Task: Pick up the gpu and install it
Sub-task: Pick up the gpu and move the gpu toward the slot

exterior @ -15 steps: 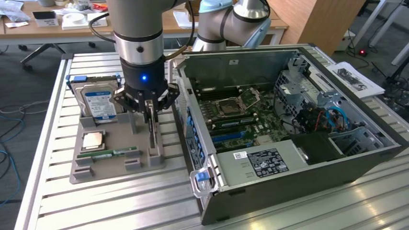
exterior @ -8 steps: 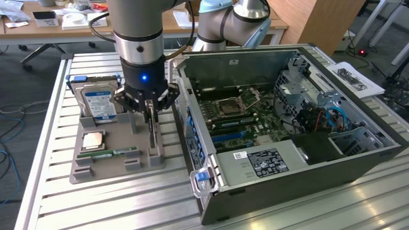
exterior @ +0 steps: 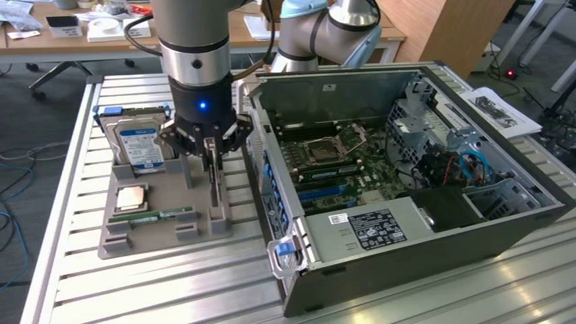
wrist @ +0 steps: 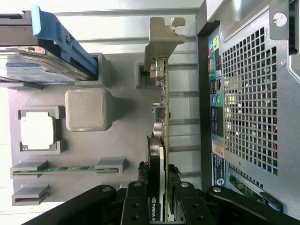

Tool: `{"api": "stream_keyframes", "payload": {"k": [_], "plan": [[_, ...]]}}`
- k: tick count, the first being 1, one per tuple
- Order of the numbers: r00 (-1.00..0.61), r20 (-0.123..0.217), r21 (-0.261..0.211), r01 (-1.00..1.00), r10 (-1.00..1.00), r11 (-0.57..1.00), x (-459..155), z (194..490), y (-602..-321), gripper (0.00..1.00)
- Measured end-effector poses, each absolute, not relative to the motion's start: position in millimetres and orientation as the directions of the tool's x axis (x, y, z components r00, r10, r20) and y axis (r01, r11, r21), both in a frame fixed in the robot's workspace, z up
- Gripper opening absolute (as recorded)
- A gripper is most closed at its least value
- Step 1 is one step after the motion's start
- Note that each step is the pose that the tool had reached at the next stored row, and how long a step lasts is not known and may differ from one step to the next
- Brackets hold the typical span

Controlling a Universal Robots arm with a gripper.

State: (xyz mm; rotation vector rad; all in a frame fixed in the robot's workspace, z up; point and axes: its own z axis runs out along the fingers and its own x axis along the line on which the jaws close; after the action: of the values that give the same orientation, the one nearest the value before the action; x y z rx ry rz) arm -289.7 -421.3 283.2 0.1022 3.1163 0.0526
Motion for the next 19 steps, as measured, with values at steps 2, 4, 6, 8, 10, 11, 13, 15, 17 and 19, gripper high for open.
{"api": "stream_keyframes", "payload": {"k": [2, 4, 6, 8, 10, 11, 13, 15, 17, 19], "plan": [[-0.998, -0.022, 0.034, 0.065, 0.066, 0.997, -289.7, 284.7, -421.4, 0.27], [-0.998, -0.022, 0.034, 0.065, 0.066, 0.997, -289.7, 285.9, -421.3, 0.27], [-0.998, -0.022, 0.035, 0.065, 0.066, 0.997, -289.7, 287.2, -421.3, 0.27], [-0.998, -0.022, 0.035, 0.065, 0.066, 0.997, -289.7, 289.0, -421.3, 0.27], [-0.998, -0.022, 0.034, 0.065, 0.066, 0.997, -289.7, 291.6, -421.3, 0.27], [-0.998, -0.022, 0.034, 0.065, 0.066, 0.997, -289.7, 293.3, -421.3, 0.27], [-0.998, -0.022, 0.035, 0.065, 0.066, 0.997, -289.7, 296.9, -421.3, 0.27], [-0.998, -0.022, 0.035, 0.065, 0.066, 0.997, -289.7, 300.8, -421.3, 0.27], [-0.998, -0.022, 0.035, 0.065, 0.066, 0.997, -289.7, 304.7, -421.3, 0.27], [-0.998, -0.022, 0.034, 0.065, 0.066, 0.997, -289.7, 309.0, -421.3, 0.27]]}}
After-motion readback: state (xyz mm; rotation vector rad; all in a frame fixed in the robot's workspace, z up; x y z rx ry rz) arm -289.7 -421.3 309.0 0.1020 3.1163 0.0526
